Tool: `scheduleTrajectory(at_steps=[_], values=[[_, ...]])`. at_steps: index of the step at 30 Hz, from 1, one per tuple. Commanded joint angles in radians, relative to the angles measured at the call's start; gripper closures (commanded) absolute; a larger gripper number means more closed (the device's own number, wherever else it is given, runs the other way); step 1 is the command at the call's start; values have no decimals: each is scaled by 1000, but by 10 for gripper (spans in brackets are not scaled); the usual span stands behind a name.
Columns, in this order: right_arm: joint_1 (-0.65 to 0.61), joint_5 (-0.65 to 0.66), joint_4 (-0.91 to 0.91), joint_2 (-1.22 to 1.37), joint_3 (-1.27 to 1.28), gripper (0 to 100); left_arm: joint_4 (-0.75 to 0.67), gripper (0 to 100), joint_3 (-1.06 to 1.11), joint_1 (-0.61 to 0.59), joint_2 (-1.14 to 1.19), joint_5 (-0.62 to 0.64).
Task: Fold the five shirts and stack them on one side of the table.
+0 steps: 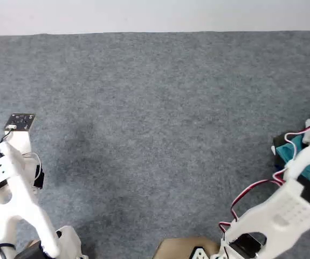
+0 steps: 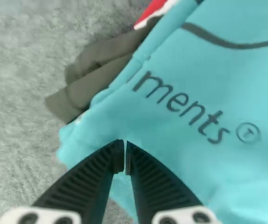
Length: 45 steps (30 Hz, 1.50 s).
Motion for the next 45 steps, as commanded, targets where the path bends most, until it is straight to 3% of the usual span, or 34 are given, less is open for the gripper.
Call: scheduleTrajectory(at_steps=[1,10,17,22,29,36,42,45], values=[[-47,-5,21,-159,-14,989,-14,992,-2,5,-25,-3],[-211,-14,71,-249,-6,989,-14,992,-2,5,-32,-2],[-271,-74,73,-358,41,989,-12,994,-58,8,-34,157],[-329,-80,71,-506,230,989,5,994,-58,104,-52,161],[-409,-86,48,-806,519,989,0,994,5,218,-371,166],[-499,-293,-16,-955,848,988,-130,992,205,298,-626,181],[-532,-305,-88,-1044,1014,989,-245,992,357,382,-736,413],[-558,-307,-156,-1136,1086,989,-249,991,410,468,-760,434]])
